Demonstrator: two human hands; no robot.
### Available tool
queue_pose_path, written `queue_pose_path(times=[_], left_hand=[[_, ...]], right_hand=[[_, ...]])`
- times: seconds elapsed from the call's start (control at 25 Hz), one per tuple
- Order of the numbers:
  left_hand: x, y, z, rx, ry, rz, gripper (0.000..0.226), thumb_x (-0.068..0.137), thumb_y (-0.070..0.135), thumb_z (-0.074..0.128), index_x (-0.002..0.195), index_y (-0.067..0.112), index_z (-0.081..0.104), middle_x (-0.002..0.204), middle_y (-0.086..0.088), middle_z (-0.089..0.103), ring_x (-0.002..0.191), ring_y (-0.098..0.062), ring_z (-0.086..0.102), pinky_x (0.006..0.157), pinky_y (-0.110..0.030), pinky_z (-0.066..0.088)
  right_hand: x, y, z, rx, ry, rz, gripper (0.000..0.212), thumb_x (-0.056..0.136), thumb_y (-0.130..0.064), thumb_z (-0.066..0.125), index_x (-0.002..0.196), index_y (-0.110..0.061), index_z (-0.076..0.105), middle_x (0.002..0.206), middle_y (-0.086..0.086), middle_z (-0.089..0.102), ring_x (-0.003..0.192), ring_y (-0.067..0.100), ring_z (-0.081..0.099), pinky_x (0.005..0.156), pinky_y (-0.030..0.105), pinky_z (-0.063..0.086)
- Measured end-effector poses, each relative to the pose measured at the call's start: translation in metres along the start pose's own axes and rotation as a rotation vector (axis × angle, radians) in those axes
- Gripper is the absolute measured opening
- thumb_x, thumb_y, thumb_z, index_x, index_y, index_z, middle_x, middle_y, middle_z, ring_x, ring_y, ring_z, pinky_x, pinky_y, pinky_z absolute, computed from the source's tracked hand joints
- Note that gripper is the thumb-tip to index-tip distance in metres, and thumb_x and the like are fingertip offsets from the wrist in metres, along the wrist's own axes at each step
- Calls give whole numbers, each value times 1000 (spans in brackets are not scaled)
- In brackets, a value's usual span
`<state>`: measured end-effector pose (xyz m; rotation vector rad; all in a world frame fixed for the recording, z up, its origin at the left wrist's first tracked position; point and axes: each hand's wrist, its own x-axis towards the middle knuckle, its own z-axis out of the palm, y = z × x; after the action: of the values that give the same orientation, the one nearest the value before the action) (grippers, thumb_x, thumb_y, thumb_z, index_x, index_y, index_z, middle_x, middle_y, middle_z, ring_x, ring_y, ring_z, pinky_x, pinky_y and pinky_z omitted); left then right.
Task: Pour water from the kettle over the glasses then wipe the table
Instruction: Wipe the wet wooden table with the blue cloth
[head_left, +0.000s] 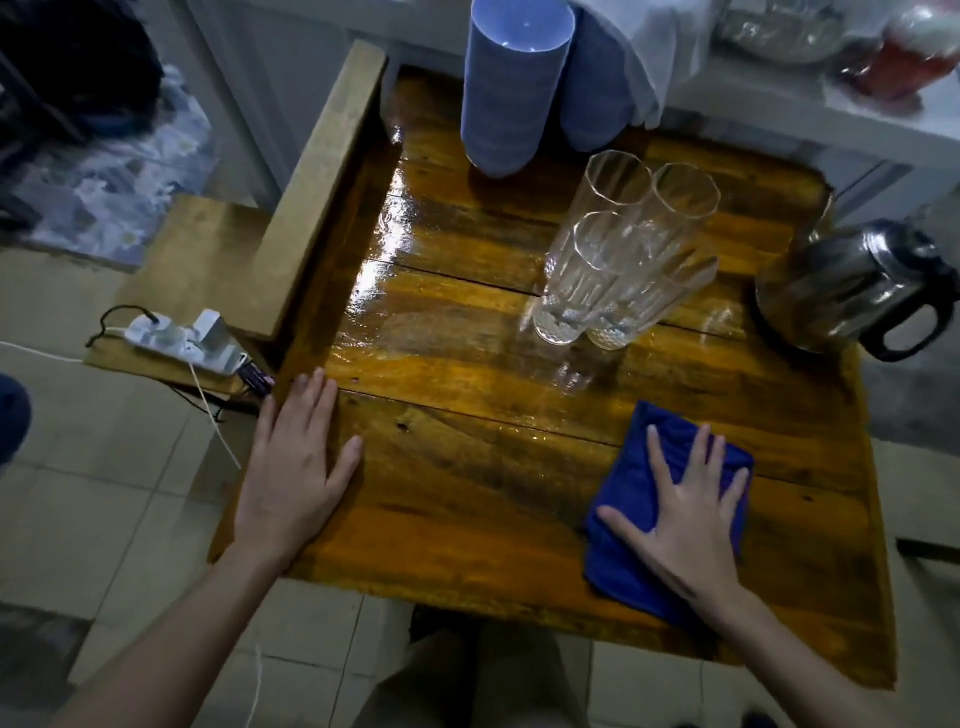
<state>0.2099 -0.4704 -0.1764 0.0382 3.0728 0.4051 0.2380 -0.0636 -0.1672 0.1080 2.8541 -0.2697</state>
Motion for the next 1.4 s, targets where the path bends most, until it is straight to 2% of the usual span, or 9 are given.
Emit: queue_pose_path(times=[0.12,0.28,0.56,0.96,1.24,1.4], left_hand=[[1,-1,0,-13,3,-3,69,97,52,27,152,11,25,160,-7,23,150,-18,14,122,-48,10],[2,-2,0,-30,-9,-15,68,98,51,29,153,12,24,161,-6,21,150,-18,14,122,-47,10],[2,-3,1,-10,-24,-18,68,98,50,29,153,13,22,162,-5,17,151,-16,8,122,-47,10],[3,-3,-1,-15,-34,-31,68,97,50,33,153,12,23,162,-5,17,151,-15,7,122,-47,12],[2,-2,-2,-28,-30,-37,68,97,50,35,153,13,24,162,-5,18,151,-15,8,121,-47,14],[3,-2,-3,-25,-40,-41,68,97,50,35,153,13,25,162,-5,18,151,-15,8,121,-47,15]], right_hand=[[8,-5,-1,-84,-25,-195,112,67,-96,29,157,-33,6,165,11,-15,150,37,-16,114,70,-5],[29,-31,-4,-140,-42,-295,112,68,-96,30,157,-31,11,166,5,-6,150,39,-12,111,75,1],[61,-90,-3,-155,-38,-294,112,67,-97,27,157,-33,7,166,3,-12,149,37,-18,112,74,-2],[82,-133,2,-146,-36,-319,114,66,-98,23,157,-33,3,165,5,-13,147,39,-23,112,73,-4],[81,-150,8,-144,-3,-252,111,71,-96,15,157,-28,3,165,9,-12,148,41,-18,113,72,2],[81,-166,9,-156,-5,-304,112,71,-96,17,158,-26,4,165,11,-11,149,41,-16,114,71,2]])
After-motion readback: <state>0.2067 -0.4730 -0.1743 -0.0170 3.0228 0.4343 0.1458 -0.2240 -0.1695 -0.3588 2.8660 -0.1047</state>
